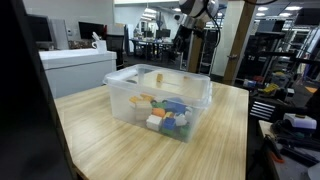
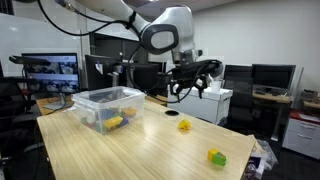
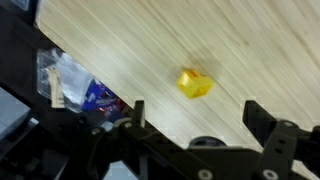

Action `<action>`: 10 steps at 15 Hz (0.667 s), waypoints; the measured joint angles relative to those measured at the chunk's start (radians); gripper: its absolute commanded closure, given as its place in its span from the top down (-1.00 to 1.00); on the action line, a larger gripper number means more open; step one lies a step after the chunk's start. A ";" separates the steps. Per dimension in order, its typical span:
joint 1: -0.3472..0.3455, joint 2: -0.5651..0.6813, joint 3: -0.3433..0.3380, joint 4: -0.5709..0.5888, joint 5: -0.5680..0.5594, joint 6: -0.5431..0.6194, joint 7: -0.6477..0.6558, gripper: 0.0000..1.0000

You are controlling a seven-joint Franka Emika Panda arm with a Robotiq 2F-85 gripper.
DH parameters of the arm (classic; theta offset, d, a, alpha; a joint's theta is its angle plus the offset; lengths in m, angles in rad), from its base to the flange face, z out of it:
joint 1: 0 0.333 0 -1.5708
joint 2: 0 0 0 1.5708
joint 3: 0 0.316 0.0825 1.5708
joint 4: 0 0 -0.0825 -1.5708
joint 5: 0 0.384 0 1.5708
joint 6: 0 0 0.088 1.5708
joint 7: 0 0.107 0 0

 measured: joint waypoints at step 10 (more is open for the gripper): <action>-0.127 0.513 -0.121 0.500 -0.252 -0.046 0.511 1.00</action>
